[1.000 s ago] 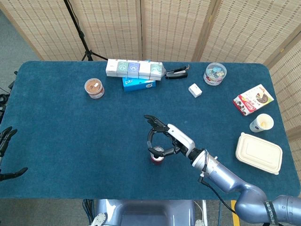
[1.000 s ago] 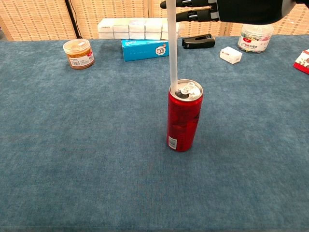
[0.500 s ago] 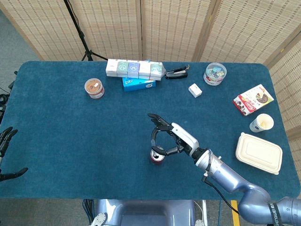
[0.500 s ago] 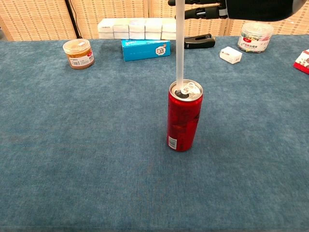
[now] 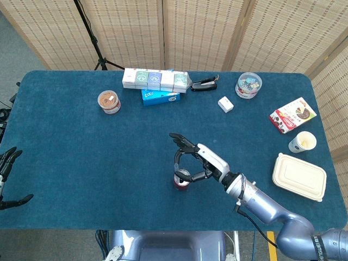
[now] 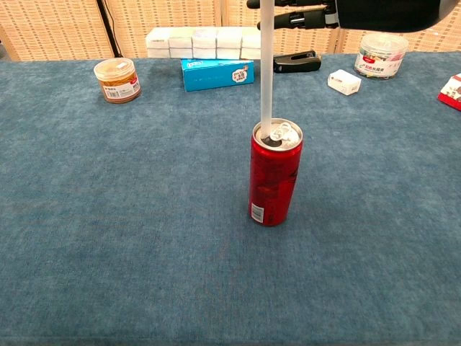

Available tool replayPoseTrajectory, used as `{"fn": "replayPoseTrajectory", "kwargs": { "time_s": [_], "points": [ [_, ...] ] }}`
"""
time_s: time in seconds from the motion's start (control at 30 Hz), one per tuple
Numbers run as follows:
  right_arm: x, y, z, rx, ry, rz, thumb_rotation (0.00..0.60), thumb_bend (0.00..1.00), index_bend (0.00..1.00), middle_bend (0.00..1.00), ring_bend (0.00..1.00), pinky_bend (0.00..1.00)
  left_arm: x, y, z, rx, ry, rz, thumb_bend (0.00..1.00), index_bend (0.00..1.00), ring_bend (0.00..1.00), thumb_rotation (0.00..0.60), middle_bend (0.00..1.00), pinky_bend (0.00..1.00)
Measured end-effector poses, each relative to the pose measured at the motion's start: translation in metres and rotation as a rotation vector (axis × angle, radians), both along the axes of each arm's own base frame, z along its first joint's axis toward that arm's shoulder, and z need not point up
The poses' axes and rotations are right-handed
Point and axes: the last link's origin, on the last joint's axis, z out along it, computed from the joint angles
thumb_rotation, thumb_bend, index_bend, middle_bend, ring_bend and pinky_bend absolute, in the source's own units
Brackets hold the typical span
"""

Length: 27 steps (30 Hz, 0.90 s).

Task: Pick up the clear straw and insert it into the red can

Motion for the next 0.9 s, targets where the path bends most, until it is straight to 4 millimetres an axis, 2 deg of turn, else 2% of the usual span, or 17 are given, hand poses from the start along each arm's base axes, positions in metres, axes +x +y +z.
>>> {"fn": "replayPoseTrajectory", "kwargs": {
  "time_s": [0.9],
  "points": [
    [-0.0050, -0.0029, -0.0022, -0.003, 0.015, -0.004, 0.600, 0.69, 0.60, 0.00, 0.00, 0.00, 0.0001, 0.0000, -0.0008, -0.008, 0.000, -0.003, 0.09, 0.00, 0.00, 0.600, 0.00, 0.00]
  ]
}}
